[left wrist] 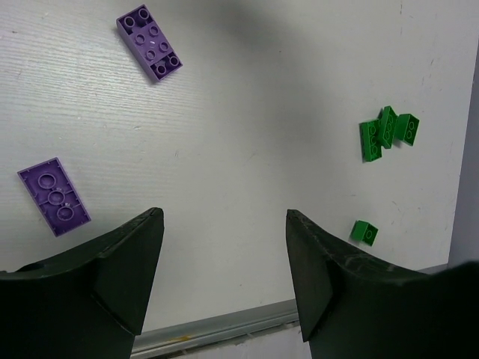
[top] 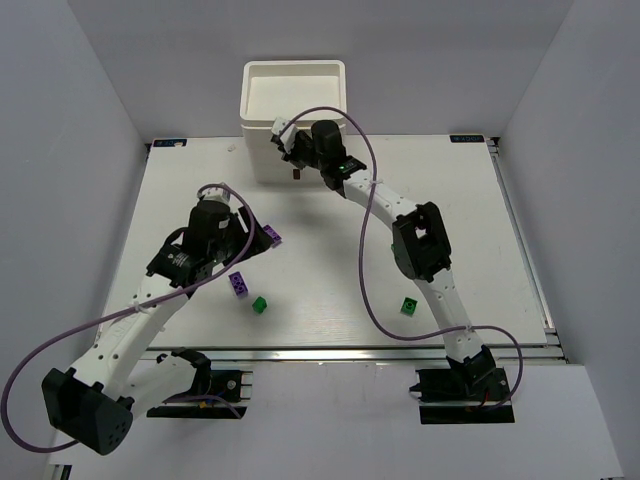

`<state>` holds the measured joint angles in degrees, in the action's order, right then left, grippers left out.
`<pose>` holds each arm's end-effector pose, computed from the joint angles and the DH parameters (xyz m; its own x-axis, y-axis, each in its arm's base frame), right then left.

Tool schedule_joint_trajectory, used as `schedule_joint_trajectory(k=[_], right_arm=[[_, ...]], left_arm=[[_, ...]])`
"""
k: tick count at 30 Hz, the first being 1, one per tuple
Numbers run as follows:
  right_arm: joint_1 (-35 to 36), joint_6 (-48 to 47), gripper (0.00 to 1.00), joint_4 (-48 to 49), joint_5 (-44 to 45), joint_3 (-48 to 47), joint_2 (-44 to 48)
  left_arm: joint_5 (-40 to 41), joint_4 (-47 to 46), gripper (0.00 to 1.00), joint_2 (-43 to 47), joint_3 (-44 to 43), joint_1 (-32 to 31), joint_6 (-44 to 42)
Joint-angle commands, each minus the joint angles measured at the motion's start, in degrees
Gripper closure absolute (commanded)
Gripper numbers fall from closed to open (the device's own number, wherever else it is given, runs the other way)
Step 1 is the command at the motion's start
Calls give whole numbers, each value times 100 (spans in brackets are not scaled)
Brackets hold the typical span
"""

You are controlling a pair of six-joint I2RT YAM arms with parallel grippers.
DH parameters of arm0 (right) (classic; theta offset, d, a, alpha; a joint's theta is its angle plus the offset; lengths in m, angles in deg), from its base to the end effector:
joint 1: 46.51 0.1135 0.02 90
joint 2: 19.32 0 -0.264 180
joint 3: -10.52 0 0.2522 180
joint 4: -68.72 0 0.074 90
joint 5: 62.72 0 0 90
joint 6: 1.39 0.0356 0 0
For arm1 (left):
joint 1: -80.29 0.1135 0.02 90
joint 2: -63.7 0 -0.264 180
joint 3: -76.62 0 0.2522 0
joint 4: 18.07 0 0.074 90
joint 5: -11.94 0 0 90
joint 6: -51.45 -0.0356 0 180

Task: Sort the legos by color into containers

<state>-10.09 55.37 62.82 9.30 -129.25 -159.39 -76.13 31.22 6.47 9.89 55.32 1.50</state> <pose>0.4617 0.3543 0.2700 0.3722 -0.3733 -0.8498 -0.7265 0.4526 -0.5171 0.1909 -0.0876 0.3070 -0.7005 -0.3832 -0.6021 -0.0683 0.8757 -0.4779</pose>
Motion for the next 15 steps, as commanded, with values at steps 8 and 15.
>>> schedule_joint_trajectory(k=[8,15], right_arm=[[-364,-96,100,690,-68,698,459],[-601,438,39,1825,-3044,3048,2431]], left_arm=[[-114,51,23,-104,-293,19,-147],[43,33,23,54,-223,19,-112]])
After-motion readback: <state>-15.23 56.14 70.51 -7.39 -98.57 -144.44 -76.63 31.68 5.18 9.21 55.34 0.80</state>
